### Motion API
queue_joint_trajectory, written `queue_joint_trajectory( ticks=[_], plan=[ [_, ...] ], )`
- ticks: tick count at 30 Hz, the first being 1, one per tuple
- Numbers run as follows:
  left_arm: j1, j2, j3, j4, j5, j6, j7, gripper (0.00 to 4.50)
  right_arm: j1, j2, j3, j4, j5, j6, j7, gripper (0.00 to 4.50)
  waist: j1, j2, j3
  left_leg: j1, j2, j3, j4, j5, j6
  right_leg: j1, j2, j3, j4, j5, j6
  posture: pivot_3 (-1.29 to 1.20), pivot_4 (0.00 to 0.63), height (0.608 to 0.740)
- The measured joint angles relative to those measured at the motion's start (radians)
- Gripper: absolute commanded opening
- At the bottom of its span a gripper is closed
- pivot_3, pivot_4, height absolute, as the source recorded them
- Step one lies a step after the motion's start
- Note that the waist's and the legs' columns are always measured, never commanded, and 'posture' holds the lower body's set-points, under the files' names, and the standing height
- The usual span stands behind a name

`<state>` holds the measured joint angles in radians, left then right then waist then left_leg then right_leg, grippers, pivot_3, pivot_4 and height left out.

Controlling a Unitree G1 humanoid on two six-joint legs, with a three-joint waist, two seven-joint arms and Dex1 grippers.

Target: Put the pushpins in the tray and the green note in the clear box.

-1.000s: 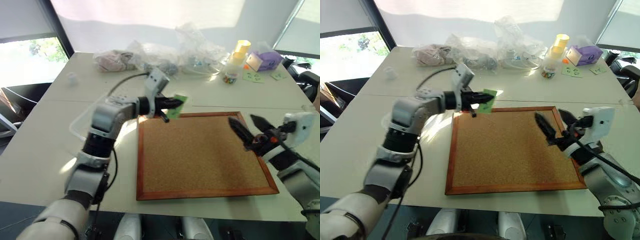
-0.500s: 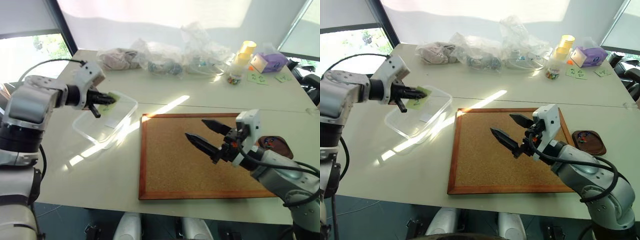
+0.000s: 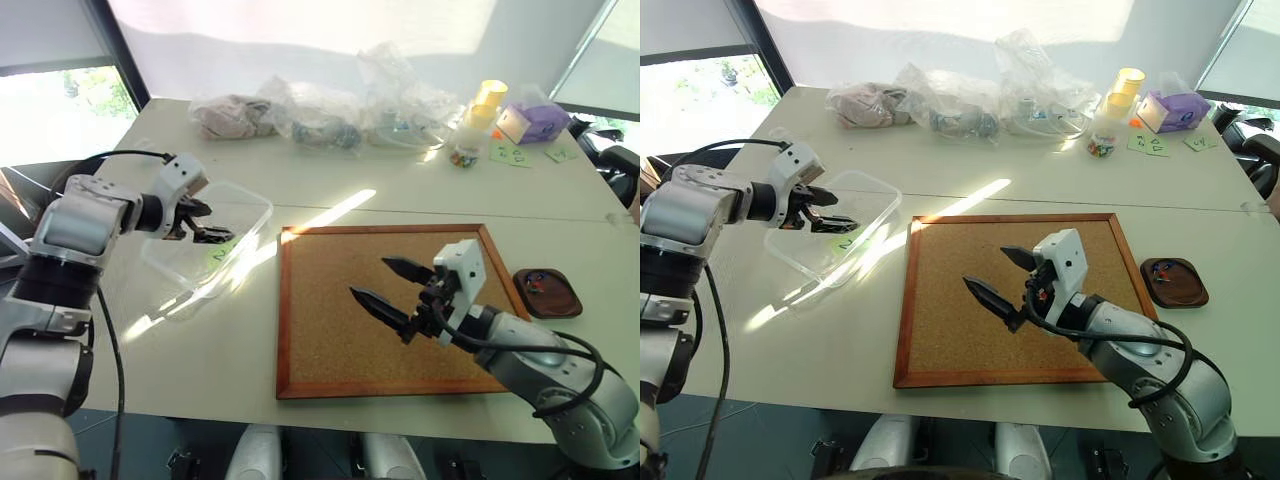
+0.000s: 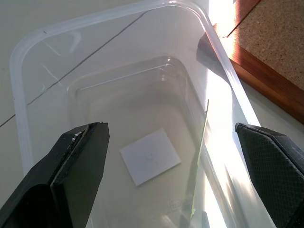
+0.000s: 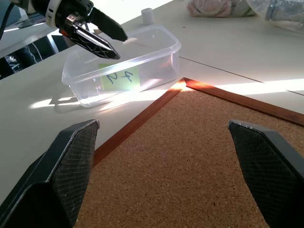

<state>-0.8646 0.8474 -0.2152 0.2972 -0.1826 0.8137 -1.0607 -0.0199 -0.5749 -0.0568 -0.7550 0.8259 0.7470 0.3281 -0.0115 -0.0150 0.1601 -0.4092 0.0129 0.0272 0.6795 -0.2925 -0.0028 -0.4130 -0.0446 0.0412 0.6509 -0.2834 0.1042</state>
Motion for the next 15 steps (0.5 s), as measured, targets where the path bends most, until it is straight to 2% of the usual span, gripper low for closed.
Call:
queue_joint_trajectory(
  ticks=[4, 7, 11, 14, 15],
  plan=[
    [-0.018, -0.027, 0.040, 0.018, -0.033, 0.001, -0.008, 4.46, 0.028, 0.001, -0.015, 0.000, 0.001, -0.011, 0.009, 4.50, 0.001, 0.000, 0.000, 0.000, 0.000, 0.000, 0.001, 0.000, 0.000, 0.000, 0.000, 0.000, 0.000, 0.000, 0.000, 0.00, 0.150, 0.740],
    [-0.043, -0.033, 0.152, -0.003, -0.118, -0.015, -0.038, 4.46, 0.075, 0.001, -0.081, 0.000, 0.010, -0.022, 0.014, 4.50, 0.001, -0.001, 0.000, -0.001, 0.000, 0.000, 0.001, 0.000, 0.001, 0.000, -0.001, 0.000, 0.000, 0.000, 0.000, 0.00, 0.150, 0.740],
    [0.034, -0.029, 0.280, -0.256, -0.288, 0.064, -0.080, 4.46, 0.181, -0.013, -0.226, -0.002, 0.047, -0.028, 0.014, 4.50, 0.000, 0.000, 0.000, 0.000, 0.000, 0.000, 0.001, -0.001, 0.001, 0.002, -0.003, 0.001, -0.001, 0.000, 0.000, 0.00, 0.150, 0.740],
    [0.133, -0.041, 0.287, -0.426, -0.375, 0.141, -0.063, 4.46, 0.229, -0.020, -0.292, -0.007, 0.078, -0.028, 0.013, 4.50, -0.002, 0.000, 0.000, 0.002, 0.001, 0.000, 0.001, -0.001, 0.001, 0.003, -0.003, 0.001, 0.000, 0.000, 0.000, 0.00, 0.150, 0.740],
    [0.177, -0.074, 0.299, -0.499, -0.403, 0.166, -0.027, 4.46, 0.254, -0.020, -0.319, -0.011, 0.089, -0.033, 0.013, 4.50, -0.001, 0.001, 0.000, 0.003, 0.001, 0.000, 0.002, -0.001, 0.001, 0.004, -0.003, 0.001, 0.000, 0.000, 0.000, 0.00, 0.150, 0.740]
  ],
)
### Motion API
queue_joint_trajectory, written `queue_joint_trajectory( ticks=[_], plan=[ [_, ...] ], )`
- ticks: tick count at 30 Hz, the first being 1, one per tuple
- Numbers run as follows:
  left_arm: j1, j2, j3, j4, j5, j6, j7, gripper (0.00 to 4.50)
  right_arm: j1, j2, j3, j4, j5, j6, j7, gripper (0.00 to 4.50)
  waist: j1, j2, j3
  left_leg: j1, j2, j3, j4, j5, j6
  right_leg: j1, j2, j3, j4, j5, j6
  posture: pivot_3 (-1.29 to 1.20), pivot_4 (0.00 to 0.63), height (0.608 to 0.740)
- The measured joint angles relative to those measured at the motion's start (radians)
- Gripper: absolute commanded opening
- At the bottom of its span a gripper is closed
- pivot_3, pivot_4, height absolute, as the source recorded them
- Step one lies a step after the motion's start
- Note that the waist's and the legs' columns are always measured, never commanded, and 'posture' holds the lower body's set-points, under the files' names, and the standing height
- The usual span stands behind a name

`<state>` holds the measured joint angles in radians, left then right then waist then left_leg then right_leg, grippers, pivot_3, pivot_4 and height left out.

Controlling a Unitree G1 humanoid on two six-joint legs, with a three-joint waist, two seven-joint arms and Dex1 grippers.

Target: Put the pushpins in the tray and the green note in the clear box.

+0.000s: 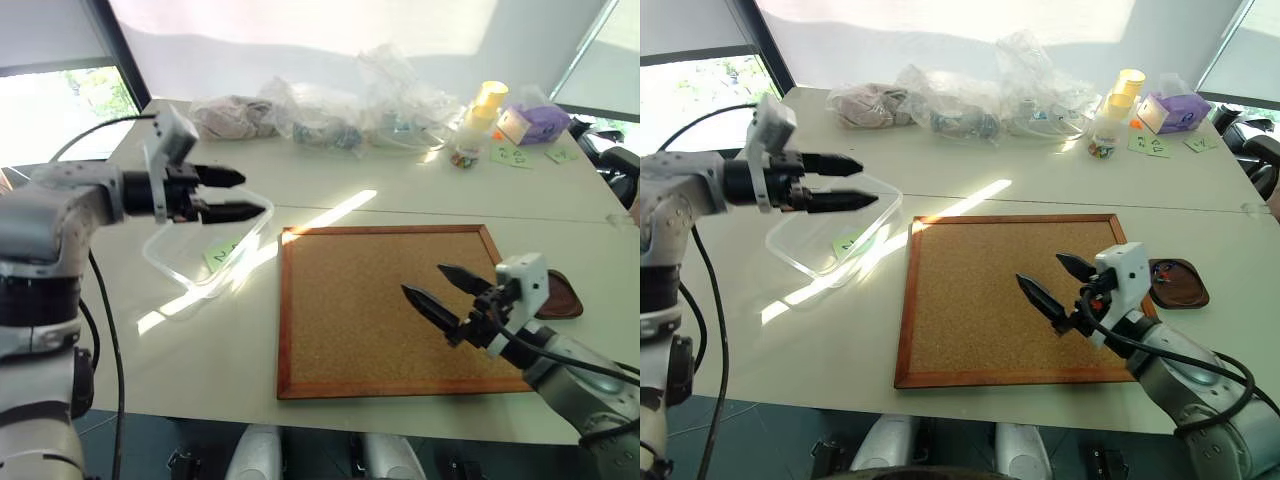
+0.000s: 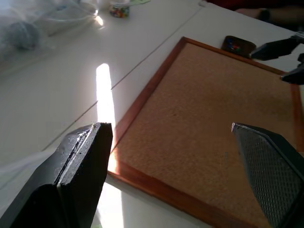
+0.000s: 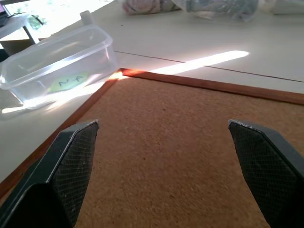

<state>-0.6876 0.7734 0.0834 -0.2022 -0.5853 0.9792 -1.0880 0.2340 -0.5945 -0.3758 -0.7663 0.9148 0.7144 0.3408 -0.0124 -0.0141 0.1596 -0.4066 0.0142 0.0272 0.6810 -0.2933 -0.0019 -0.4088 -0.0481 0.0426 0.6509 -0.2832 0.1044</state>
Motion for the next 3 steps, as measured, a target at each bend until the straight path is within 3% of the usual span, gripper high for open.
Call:
queue_joint_trajectory(
  ticks=[3],
  plan=[
    [0.134, -0.100, -0.004, -0.154, -0.045, 0.015, 0.094, 4.46, 0.047, 0.000, -0.065, -0.005, 0.011, -0.006, -0.004, 4.50, 0.000, 0.000, 0.000, 0.001, 0.000, 0.000, 0.000, 0.000, 0.000, 0.002, 0.000, 0.000, 0.000, 0.000, 0.000, 0.00, 0.150, 0.740]
  ],
)
